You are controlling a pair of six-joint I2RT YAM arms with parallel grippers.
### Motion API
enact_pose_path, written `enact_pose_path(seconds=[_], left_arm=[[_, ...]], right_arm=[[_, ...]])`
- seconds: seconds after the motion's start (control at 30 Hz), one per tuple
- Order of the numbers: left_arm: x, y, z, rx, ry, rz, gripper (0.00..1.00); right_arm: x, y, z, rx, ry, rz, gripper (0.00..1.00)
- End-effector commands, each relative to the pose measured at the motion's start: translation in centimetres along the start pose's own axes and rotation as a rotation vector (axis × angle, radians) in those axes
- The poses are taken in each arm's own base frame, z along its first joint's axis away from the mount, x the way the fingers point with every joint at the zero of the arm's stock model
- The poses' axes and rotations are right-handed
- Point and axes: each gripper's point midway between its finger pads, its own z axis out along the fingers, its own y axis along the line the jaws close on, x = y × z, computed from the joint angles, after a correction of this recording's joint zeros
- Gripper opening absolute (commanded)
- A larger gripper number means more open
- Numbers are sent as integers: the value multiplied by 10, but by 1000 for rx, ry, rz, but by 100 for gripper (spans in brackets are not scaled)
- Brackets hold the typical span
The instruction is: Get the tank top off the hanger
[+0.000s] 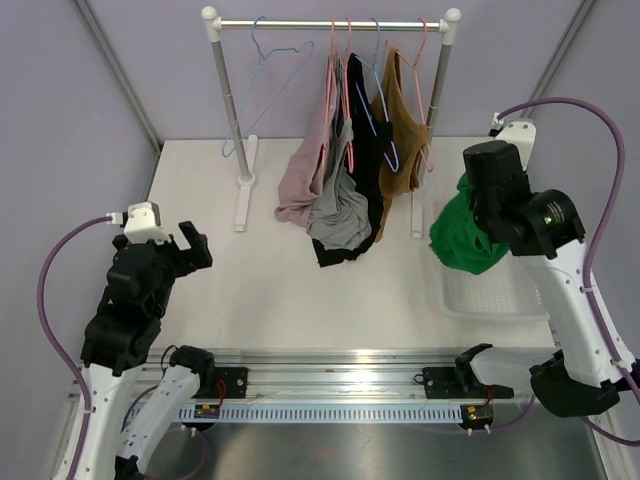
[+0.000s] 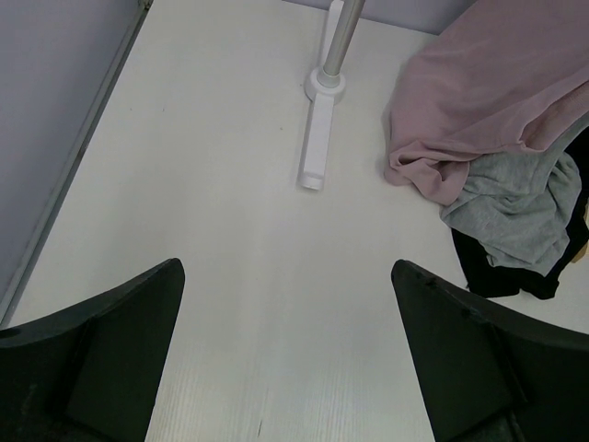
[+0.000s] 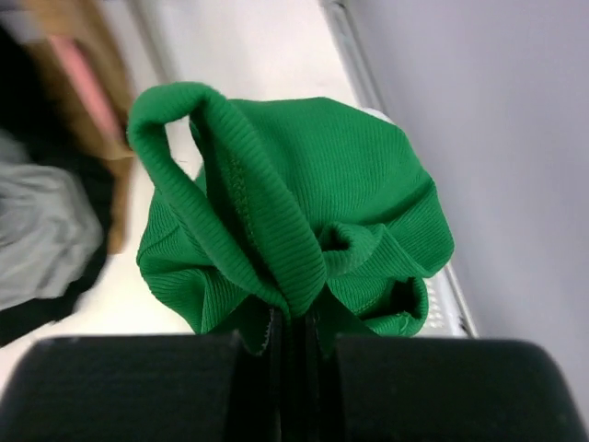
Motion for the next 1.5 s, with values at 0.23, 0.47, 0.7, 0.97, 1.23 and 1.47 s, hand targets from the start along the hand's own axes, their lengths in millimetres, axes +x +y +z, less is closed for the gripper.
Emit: enact_pose_path(seconds=[0.23,0.47,0.7,0.97,1.23,1.47], left_arm=[[-74,-61,-19,267,-56,-73,99],[-126,-117,-21,457,-37,-121,99],[-164,-184,27,438,-10,-51,99],[-194,-254,84,525,-105,7,99],[-203,-299,154,508,-183,59,93],[-186,-325,200,507,-176,123,76]], right_arm=[[103,8,134,43,314,124,24],[116,-11,138,183,339,132,99],[54,7,74,-141,106,268,99],[54,70,-16,-723,29,393,98],[73,81,-46,-865,73,405,93],[80,79,-60,-898,78,387,91]])
